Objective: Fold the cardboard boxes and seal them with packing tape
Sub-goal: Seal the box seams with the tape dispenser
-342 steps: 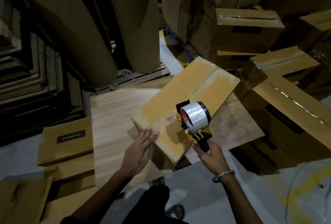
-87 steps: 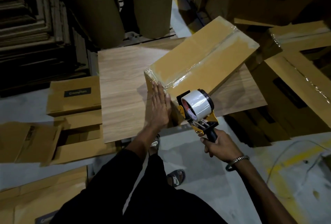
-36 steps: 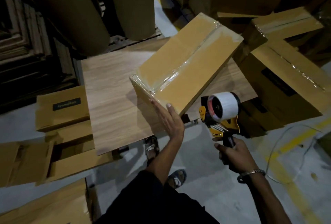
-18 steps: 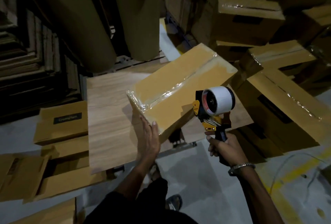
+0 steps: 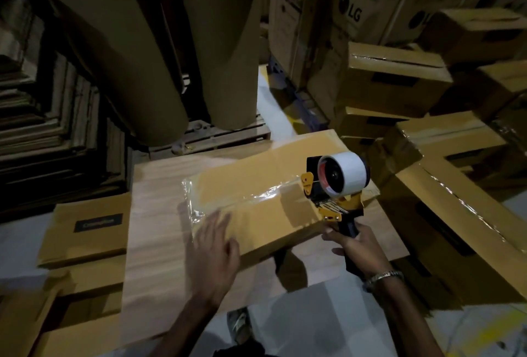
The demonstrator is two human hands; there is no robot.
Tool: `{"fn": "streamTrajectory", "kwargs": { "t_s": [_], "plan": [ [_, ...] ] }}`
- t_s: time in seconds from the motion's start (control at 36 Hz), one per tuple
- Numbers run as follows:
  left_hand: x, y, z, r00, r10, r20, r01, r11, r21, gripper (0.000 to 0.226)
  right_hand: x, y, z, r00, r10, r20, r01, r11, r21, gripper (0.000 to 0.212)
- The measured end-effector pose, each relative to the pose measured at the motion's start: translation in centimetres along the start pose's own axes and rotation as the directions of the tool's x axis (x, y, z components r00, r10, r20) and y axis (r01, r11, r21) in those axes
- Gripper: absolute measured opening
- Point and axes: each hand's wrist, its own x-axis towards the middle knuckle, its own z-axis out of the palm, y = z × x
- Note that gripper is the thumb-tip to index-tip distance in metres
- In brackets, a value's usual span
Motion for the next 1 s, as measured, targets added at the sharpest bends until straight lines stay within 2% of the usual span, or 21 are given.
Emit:
{"fn": "streamTrajectory", "kwargs": {
  "t_s": [0.06, 0.08, 0.11, 0.17, 0.22, 0.25, 0.28, 0.42, 0.5, 0.64, 0.81, 0.94, 1.0],
  "plan": [
    [1.7, 3.7, 0.8, 0.997, -0.024, 0.071, 0.041, 0.967, -0.250, 0.035, 0.5, -0.6, -0.2, 1.000, -0.004, 0.021, 0.005, 1.000, -0.005, 0.015],
    [2.9, 5.7, 1.0, 0.982, -0.086, 0.170, 0.148, 0.906, -0.396, 0.031, 0.7, -0.8, -0.3, 1.000, -0.005, 0.030, 0.006, 1.000, -0.011, 0.015],
    [4.2, 7.7, 1.1, 0.937, -0.157, 0.313, 0.306, 0.801, -0.514, 0.036, 0.9, -0.9, -0.4, 0.999, -0.009, 0.042, 0.010, 1.000, -0.019, 0.015],
    [7.0, 11.1, 1.7, 0.757, -0.253, 0.602, 0.635, 0.499, -0.590, 0.050, 1.2, -1.1, -0.9, 0.998, -0.021, 0.063, 0.023, 0.999, -0.033, 0.015],
    [9.5, 13.1, 2.6, 0.573, -0.232, 0.786, 0.818, 0.226, -0.529, 0.060, 1.4, -1.1, -1.4, 0.997, -0.029, 0.073, 0.032, 0.999, -0.037, 0.014],
    [10.5, 13.7, 3.0, 0.508, -0.200, 0.838, 0.861, 0.150, -0.486, 0.063, 1.5, -1.1, -1.7, 0.997, -0.029, 0.078, 0.032, 0.999, -0.035, 0.015],
    [11.2, 14.2, 3.6, 0.461, -0.170, 0.871, 0.887, 0.118, -0.446, 0.063, 1.5, -1.0, -2.0, 0.996, -0.026, 0.082, 0.029, 0.999, -0.038, 0.016],
    [13.3, 16.2, 6.5, 0.365, -0.141, 0.920, 0.922, 0.190, -0.337, 0.037, 2.2, -0.8, -4.9, 0.995, -0.019, 0.103, 0.025, 0.998, -0.052, 0.017],
    [13.9, 17.0, 8.7, 0.351, -0.176, 0.919, 0.925, 0.218, -0.312, 0.024, 3.1, -0.6, -7.1, 0.994, -0.009, 0.109, 0.014, 0.999, -0.047, 0.016],
    [15.2, 18.8, 12.3, 0.421, -0.237, 0.876, 0.894, 0.270, -0.357, 0.008, 6.2, -0.6, -11.3, 0.986, 0.001, 0.165, 0.009, 0.998, -0.063, 0.017],
    [17.7, 21.3, 15.6, 0.504, -0.317, 0.804, 0.853, 0.332, -0.404, 0.014, 10.9, -0.4, -15.8, 0.967, 0.030, 0.252, 0.006, 0.990, -0.138, 0.022],
    [20.2, 22.3, 17.6, 0.575, -0.320, 0.753, 0.782, 0.487, -0.390, 0.005, 14.3, -1.1, -17.7, 0.959, 0.060, 0.277, -0.017, 0.988, -0.155, 0.016],
    [21.6, 22.7, 18.0, 0.616, -0.297, 0.730, 0.727, 0.572, -0.381, 0.014, 15.3, -1.7, -17.8, 0.960, 0.054, 0.276, -0.014, 0.990, -0.144, 0.012]
  ]
}}
